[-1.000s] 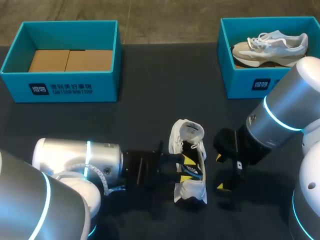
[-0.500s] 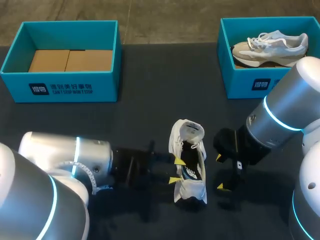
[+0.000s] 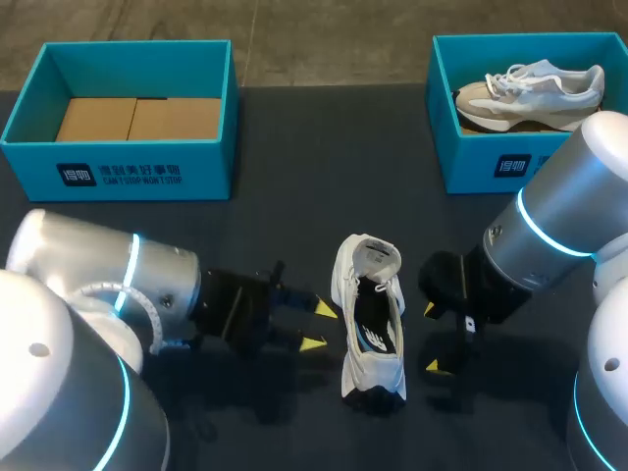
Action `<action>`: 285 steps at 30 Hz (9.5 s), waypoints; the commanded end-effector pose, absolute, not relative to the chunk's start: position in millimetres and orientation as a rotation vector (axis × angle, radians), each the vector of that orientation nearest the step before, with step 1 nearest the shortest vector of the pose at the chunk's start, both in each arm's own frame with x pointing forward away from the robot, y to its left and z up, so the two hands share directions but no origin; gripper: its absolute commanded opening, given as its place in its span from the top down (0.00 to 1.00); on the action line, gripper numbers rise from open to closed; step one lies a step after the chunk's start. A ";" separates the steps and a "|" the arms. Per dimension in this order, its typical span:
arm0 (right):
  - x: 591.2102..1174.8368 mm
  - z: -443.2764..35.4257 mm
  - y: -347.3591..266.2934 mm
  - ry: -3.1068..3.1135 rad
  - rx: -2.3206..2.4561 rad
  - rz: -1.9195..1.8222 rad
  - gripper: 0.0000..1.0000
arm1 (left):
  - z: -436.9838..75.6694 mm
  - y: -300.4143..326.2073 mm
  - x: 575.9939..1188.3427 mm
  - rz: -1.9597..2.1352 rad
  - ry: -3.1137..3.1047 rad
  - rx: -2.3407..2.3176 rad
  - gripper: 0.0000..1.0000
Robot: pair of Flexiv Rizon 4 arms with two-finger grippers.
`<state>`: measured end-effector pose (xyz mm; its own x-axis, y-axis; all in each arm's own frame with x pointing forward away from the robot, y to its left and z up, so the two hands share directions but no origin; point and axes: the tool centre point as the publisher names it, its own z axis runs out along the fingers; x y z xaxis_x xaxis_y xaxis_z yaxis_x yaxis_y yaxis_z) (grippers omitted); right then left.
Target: Take the shoe out of the shoebox, open the shoe tongue, remove and reinsert the insole, then place the shoe into the shoebox
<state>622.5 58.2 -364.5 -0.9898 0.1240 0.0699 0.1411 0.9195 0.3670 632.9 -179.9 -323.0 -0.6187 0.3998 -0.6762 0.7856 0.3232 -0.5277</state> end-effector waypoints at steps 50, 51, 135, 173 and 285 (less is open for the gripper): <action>664.1 -296.7 -61.9 -3.067 0.050 -0.533 0.00 | -281.4 -158.2 664.9 -0.752 2.369 1.978 1.00; 665.2 -295.5 -65.9 -3.065 0.063 -0.538 0.00 | -279.9 -160.3 665.5 -0.728 2.365 2.015 1.00; 665.6 -278.9 -114.7 -3.074 0.122 -0.477 0.00 | -335.4 -235.6 630.4 -0.341 2.103 2.707 1.00; 665.6 -278.9 -114.7 -3.074 0.122 -0.477 0.00 | -395.9 -237.3 623.8 -0.315 2.216 2.671 1.00; 665.6 -278.9 -114.7 -3.074 0.122 -0.477 0.00 | -404.5 -256.9 630.3 -0.414 2.220 2.428 1.00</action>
<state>666.8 -114.7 -278.5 -0.9964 -0.0831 0.0181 -0.0736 0.9491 0.3063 631.6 -250.4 -392.1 0.0795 0.9942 -0.0728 0.9509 -0.0975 -0.2939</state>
